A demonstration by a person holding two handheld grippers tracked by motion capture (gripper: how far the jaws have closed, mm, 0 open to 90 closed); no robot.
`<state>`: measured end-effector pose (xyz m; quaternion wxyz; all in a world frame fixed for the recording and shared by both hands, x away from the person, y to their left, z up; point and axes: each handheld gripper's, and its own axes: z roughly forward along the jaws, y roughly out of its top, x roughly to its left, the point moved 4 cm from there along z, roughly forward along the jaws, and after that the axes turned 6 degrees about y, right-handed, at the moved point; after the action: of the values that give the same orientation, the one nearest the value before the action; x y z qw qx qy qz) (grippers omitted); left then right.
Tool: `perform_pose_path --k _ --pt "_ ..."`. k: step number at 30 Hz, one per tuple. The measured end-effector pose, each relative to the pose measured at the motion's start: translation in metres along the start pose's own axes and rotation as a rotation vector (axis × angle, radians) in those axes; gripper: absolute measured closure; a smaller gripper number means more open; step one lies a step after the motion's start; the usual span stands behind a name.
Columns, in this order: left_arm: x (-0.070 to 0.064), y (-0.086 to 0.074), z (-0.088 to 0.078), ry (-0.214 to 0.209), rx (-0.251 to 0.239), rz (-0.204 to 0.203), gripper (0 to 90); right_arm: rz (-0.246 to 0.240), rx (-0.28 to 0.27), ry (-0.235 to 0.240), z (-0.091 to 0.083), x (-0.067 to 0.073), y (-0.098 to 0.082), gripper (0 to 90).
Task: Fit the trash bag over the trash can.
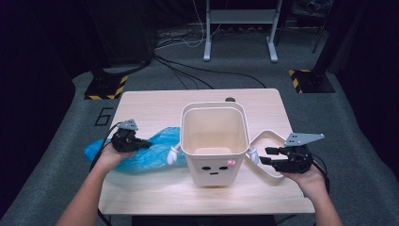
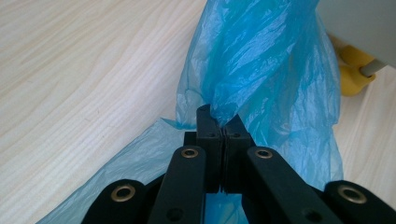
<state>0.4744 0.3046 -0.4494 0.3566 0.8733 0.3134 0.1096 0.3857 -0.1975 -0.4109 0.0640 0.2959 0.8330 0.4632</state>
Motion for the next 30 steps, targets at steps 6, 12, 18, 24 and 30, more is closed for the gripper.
perform_pose_path --k 6,12,18,24,30 --pt "-0.004 0.01 -0.013 -0.009 -0.013 0.016 88.1 -0.025 0.053 0.02 -0.002 0.005 0.007 51.1" --pt "-0.007 0.019 -0.027 -0.001 -0.016 0.027 88.1 -0.046 0.074 0.033 -0.009 0.01 0.017 51.0" --pt "-0.008 0.029 -0.04 0.007 -0.028 0.037 88.1 -0.074 0.077 0.039 -0.018 0.017 0.03 50.9" --pt "-0.008 0.038 -0.051 0.011 -0.042 0.038 88.1 -0.093 0.056 0.058 -0.025 0.025 0.042 50.8" --pt "-0.009 0.049 -0.06 0.017 -0.057 0.042 88.2 -0.11 0.04 0.077 -0.03 0.034 0.052 50.7"
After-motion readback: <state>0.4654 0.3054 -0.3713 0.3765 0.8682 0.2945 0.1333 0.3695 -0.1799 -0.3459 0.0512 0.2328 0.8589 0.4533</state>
